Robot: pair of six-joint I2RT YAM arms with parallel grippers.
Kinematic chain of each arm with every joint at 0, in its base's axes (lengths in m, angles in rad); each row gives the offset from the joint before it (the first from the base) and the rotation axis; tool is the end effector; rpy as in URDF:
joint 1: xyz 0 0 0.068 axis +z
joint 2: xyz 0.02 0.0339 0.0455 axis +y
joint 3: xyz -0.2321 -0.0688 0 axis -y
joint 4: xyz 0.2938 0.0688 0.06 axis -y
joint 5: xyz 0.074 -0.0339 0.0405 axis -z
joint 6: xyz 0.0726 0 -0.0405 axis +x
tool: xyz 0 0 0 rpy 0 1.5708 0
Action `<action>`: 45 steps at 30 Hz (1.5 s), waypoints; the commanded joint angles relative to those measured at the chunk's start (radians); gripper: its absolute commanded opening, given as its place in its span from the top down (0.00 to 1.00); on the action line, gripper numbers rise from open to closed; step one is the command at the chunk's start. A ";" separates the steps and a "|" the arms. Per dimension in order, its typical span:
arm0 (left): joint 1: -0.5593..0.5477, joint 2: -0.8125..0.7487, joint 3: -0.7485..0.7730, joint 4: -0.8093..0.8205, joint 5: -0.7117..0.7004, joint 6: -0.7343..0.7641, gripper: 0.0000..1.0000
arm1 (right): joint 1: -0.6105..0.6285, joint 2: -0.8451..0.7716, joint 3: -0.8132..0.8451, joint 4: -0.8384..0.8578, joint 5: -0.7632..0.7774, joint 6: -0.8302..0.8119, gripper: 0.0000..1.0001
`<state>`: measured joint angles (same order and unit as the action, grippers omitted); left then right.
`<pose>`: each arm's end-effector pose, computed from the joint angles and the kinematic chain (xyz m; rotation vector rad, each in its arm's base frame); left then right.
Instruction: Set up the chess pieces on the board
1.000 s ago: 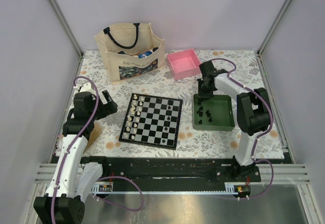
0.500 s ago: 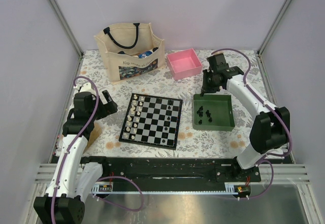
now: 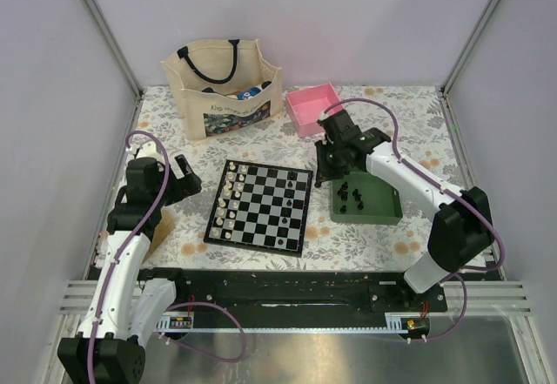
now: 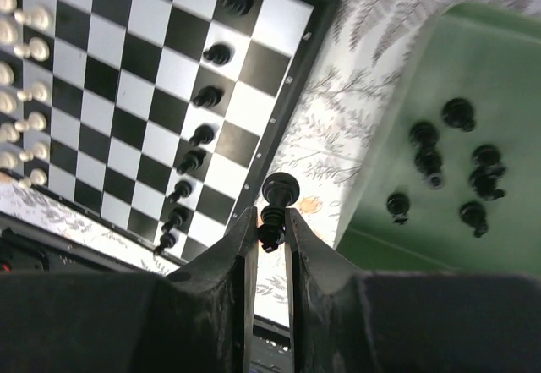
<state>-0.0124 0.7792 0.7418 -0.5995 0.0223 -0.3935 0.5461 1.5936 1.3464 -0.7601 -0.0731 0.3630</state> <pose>0.2685 -0.0049 0.2384 -0.4080 2.1810 -0.2497 0.3417 0.2139 0.2081 -0.2687 2.6215 0.4215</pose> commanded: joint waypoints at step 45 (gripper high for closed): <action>-0.003 -0.032 0.007 0.035 -0.019 -0.004 0.01 | 0.227 0.085 -0.090 0.099 -0.010 0.122 0.83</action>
<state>-0.0132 0.7544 0.7418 -0.5995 0.0212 -0.3931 0.7429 1.6703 1.2407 -0.6773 -0.0734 0.4763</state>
